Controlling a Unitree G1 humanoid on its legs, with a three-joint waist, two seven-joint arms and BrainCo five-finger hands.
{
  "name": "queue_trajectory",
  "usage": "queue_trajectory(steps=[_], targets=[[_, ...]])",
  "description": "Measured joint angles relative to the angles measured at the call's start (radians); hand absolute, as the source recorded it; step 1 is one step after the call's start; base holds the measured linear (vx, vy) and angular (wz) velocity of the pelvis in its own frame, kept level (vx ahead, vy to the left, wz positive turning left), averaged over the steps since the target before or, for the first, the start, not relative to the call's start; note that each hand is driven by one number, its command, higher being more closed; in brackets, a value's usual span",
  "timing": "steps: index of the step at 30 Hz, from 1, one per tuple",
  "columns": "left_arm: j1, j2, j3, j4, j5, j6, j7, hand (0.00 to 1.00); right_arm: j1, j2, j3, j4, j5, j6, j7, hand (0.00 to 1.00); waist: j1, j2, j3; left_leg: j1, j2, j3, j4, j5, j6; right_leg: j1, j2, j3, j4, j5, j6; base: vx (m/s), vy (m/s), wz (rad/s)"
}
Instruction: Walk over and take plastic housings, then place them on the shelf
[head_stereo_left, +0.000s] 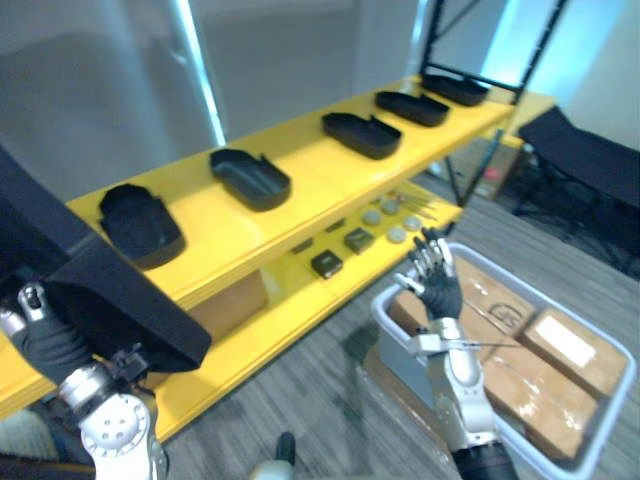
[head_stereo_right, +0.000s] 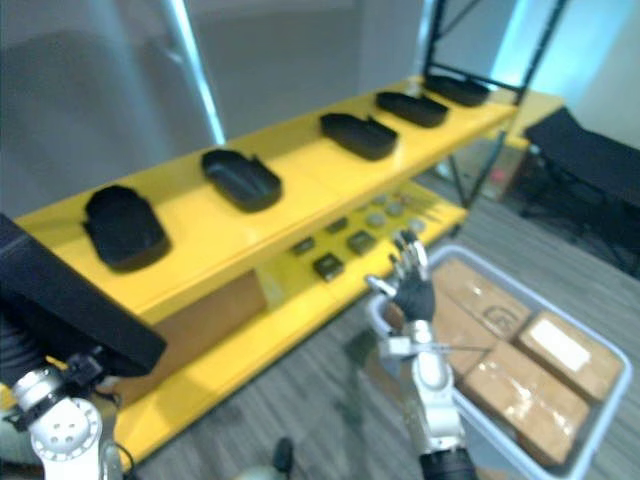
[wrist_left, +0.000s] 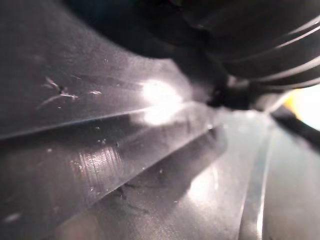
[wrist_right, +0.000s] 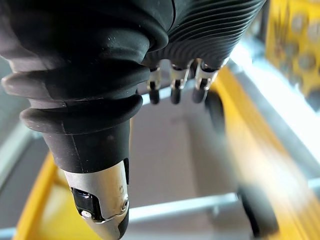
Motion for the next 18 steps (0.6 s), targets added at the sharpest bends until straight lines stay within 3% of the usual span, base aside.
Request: queue_trajectory(steps=[3,8,14,16,18], targets=[[0.053,-0.041,0.030,-0.020,0.000,0.000,0.002,1.00,-0.007,0.000,0.035,0.012,-0.002,0.023,0.002,0.00,0.019,-0.008,0.003,0.003,0.004,-0.002,0.000,-0.002,-0.003,-0.001,0.001,0.000,0.014,-0.017,0.004,0.00,-0.004,0.03],[0.084,-0.070,0.034,-0.023,-0.001,-0.003,-0.015,1.00,0.015,-0.003,0.056,0.004,-0.005,0.082,0.021,0.00,0.015,-0.009,0.005,-0.023,0.018,-0.001,0.000,0.002,0.002,0.004,0.018,-0.055,0.014,-0.032,0.007,-0.04,-0.030,0.28],[0.056,-0.067,0.005,-0.041,-0.002,-0.042,-0.092,1.00,0.061,-0.016,0.046,-0.006,-0.018,0.084,0.049,0.00,0.005,-0.022,0.051,-0.054,-0.001,-0.006,0.000,0.032,0.028,0.050,0.010,-0.166,0.044,-0.060,0.019,0.01,-0.001,0.60],[0.034,-0.054,-0.004,-0.042,-0.004,-0.055,-0.116,1.00,0.075,-0.015,0.029,-0.031,-0.025,0.080,0.051,0.00,-0.006,-0.023,0.060,-0.052,-0.019,-0.032,0.000,0.031,0.032,0.044,-0.009,-0.148,0.106,-0.100,-0.005,0.01,0.025,0.45],[0.003,-0.023,-0.037,-0.041,-0.004,-0.070,-0.133,1.00,0.099,-0.016,-0.004,-0.053,-0.024,0.069,0.050,0.00,-0.024,-0.025,0.061,-0.051,-0.037,-0.061,0.000,0.032,0.035,0.034,-0.018,-0.047,0.159,-0.134,-0.039,0.01,0.034,0.67]])
